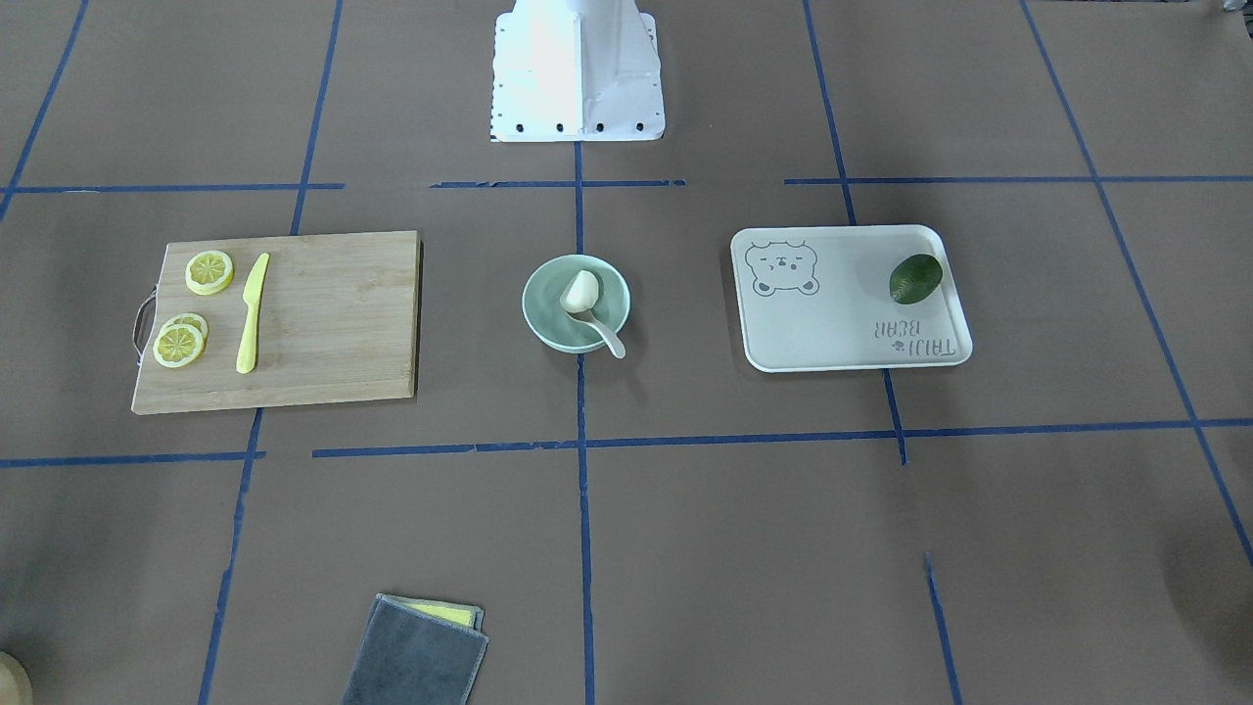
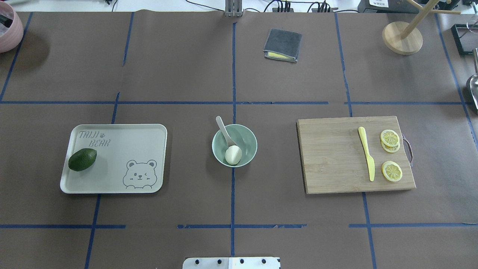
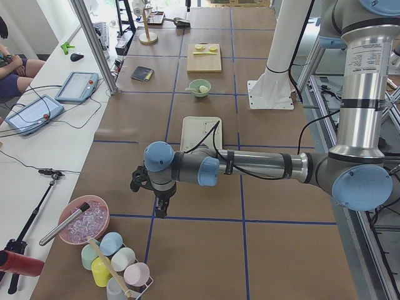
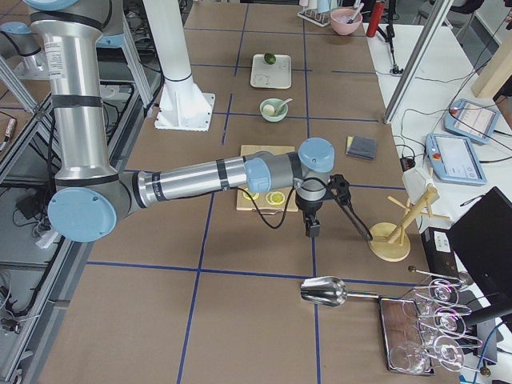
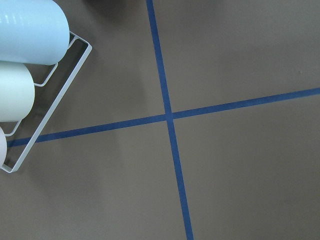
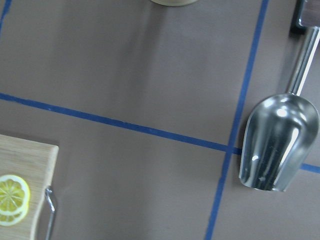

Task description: Put spoon and bun in bowl

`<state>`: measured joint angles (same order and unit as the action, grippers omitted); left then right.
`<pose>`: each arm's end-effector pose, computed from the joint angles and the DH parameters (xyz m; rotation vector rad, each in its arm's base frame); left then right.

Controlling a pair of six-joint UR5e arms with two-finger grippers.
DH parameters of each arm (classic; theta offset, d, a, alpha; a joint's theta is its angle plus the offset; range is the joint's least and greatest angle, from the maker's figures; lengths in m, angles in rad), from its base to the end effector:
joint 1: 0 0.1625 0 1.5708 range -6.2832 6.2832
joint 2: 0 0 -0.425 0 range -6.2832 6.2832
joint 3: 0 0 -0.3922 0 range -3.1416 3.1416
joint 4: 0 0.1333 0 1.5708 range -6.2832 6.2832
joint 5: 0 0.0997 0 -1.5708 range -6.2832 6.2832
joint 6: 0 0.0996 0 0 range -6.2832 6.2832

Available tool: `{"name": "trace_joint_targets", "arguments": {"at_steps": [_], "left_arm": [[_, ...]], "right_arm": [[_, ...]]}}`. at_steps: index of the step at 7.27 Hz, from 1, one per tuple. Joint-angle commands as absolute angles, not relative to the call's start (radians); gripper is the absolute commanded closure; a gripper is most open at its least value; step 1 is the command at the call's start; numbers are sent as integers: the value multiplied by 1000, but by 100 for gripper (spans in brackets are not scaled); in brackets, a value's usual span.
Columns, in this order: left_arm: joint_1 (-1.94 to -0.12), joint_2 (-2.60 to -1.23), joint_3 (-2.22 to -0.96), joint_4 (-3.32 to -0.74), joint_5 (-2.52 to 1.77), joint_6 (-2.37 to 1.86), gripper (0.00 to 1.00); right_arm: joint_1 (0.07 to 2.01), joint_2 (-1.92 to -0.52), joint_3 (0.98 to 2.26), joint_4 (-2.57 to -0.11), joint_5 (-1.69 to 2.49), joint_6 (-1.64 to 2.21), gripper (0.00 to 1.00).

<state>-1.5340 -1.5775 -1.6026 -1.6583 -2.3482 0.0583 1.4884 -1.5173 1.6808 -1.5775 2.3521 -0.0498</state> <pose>-0.0449 -0.5046 0.6303 0.1280 0.7756 0.1391 0.0202 -0.5227 0.5773 0.1362 -0.7831 -0.1864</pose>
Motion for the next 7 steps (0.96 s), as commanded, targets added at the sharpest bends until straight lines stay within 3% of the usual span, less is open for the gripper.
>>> {"name": "trace_joint_targets", "arguments": {"at_steps": [1, 7], "left_arm": [[-1534, -1577, -1601, -1658, -2347, 58, 0], [-1534, -1554, -1603, -1660, -2350, 58, 0]], "right_arm": [[1589, -1541, 1556, -1571, 2404, -199, 0], [1598, -1582, 1566, -1565, 2396, -105, 0]]}}
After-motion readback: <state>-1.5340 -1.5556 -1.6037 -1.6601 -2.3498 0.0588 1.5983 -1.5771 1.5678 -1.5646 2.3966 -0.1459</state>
